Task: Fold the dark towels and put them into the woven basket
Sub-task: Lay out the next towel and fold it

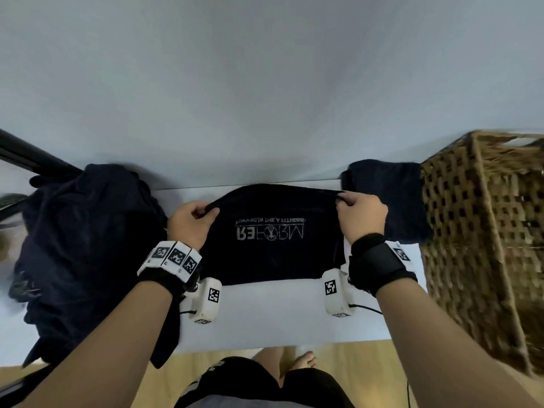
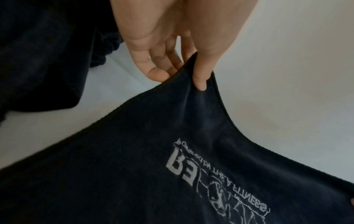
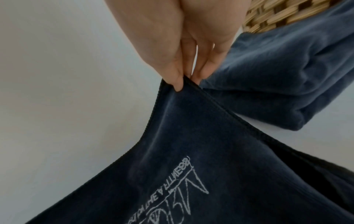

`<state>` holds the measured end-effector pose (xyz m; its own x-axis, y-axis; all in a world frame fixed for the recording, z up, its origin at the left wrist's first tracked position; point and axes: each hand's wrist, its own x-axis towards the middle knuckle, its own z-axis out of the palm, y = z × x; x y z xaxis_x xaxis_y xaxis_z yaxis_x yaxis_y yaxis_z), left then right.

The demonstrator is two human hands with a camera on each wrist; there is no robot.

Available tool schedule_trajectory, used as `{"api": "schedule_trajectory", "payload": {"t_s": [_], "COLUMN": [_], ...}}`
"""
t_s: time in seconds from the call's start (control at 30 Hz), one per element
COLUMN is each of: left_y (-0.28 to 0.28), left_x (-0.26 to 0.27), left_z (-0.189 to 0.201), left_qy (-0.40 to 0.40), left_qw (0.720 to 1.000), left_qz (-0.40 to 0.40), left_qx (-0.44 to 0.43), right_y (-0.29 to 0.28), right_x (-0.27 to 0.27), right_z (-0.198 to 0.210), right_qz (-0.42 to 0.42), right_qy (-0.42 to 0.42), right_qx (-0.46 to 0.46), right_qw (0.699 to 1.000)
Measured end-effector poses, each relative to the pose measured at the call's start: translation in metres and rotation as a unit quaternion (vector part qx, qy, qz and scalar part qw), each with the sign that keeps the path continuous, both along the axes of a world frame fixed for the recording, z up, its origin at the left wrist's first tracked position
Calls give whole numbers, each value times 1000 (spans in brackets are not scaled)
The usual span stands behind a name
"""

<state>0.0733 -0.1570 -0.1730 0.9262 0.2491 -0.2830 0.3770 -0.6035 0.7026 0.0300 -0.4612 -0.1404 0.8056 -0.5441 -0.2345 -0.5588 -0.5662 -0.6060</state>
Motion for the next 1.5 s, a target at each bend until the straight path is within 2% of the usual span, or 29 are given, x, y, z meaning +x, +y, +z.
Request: {"api": "schedule_trajectory", "payload": {"t_s": [0.2,0.33,0.47,0.63,0.87,1.1,1.2,1.37,1.43,1.5], "left_y": [0,4,14,23,22,26,29,36,36,33], "left_x": [-32,-55,-73,-93,-119,-123,-124,-122,-116,-107], "left_z": [52,94,137,187,239,245,237,230,228,225], "left_qy": [-46,-112,-188,-237,-330,-305,-278,-250,-241,-230], "left_qw": [999,994,982,968,938,944,955,965,968,969], "left_qz": [-1,-2,19,9,70,54,47,54,49,56], "left_qx": [-9,-2,-22,-83,-82,-118,-92,-63,-45,-71], "right_y": [-2,-6,-17,-31,-40,-40,-39,-43,-43,-44], "right_x": [-43,-72,-95,-115,-131,-136,-137,-129,-119,-106], "right_z": [45,81,116,162,199,203,197,184,179,177], "right_qz": [18,41,31,43,14,50,83,85,97,103], "right_qy": [-79,-136,-201,-264,-359,-367,-338,-322,-289,-257], "right_qx": [3,9,9,15,54,32,25,53,30,-1], "right_qw": [997,990,979,964,932,928,937,941,952,961]}}
